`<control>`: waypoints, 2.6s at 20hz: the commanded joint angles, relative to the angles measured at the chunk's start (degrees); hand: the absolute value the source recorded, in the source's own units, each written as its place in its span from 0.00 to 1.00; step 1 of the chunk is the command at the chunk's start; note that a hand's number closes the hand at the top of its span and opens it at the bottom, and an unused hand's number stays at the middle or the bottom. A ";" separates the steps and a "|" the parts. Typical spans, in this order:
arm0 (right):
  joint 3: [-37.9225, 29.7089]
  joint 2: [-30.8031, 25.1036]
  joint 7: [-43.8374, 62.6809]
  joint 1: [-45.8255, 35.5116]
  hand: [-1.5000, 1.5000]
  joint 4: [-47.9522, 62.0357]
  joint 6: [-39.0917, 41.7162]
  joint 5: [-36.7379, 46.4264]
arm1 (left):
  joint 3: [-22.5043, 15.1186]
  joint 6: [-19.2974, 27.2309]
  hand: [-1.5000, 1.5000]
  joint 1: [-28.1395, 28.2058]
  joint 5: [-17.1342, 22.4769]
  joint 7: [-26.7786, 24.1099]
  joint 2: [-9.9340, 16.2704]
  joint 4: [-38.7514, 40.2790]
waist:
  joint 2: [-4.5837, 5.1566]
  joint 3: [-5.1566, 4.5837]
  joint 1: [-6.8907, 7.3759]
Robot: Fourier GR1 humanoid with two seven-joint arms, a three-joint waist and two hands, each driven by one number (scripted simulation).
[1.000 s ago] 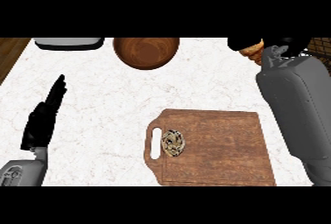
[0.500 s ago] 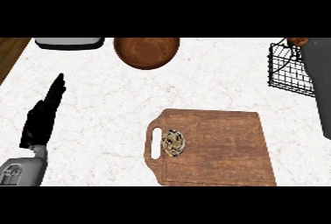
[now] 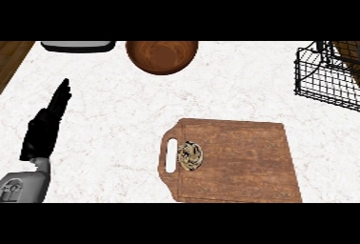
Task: Pick the croissant from the cutting board and place it in the tiered basket
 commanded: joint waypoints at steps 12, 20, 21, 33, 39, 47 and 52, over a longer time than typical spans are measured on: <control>-4.98 -10.40 -19.70 -4.87 1.00 25.51 -3.72 2.82 | -0.61 -0.05 0.50 -1.04 -1.81 1.71 -1.81 -0.36 | 0.06 0.07 0.44; -9.53 -10.79 -26.65 -5.47 1.00 32.57 -1.46 -1.48 | 1.06 -0.37 0.50 -3.05 -2.13 1.21 -1.23 1.89 | 0.16 0.05 0.15; -11.00 -7.57 -26.85 -2.72 1.00 33.98 -5.19 -2.98 | -0.71 0.24 0.50 -2.64 -2.70 3.24 -2.55 -1.33 | 0.27 0.12 0.58; -22.33 -9.31 -30.78 -0.57 0.00 35.89 -9.94 -13.79 | 0.74 -1.16 0.50 0.14 -2.55 0.08 -1.66 -0.83 | 0.14 0.10 0.42; -24.64 -11.40 -30.26 -2.46 0.00 32.45 -12.32 -16.53 | 0.28 0.97 0.50 -0.48 -3.65 -0.34 -4.33 0.85 | -0.06 0.05 -0.22; -30.09 -21.41 -26.01 2.42 0.00 29.77 -3.60 -22.80 | 1.81 -0.44 0.50 1.00 -3.18 1.87 -2.35 -1.92 | -0.67 0.03 -1.71; -34.26 -24.35 -28.73 12.09 0.00 27.03 4.43 -28.86 | 4.33 -1.05 0.50 1.79 -1.82 0.75 -1.11 -1.65 | -1.00 -0.01 -2.77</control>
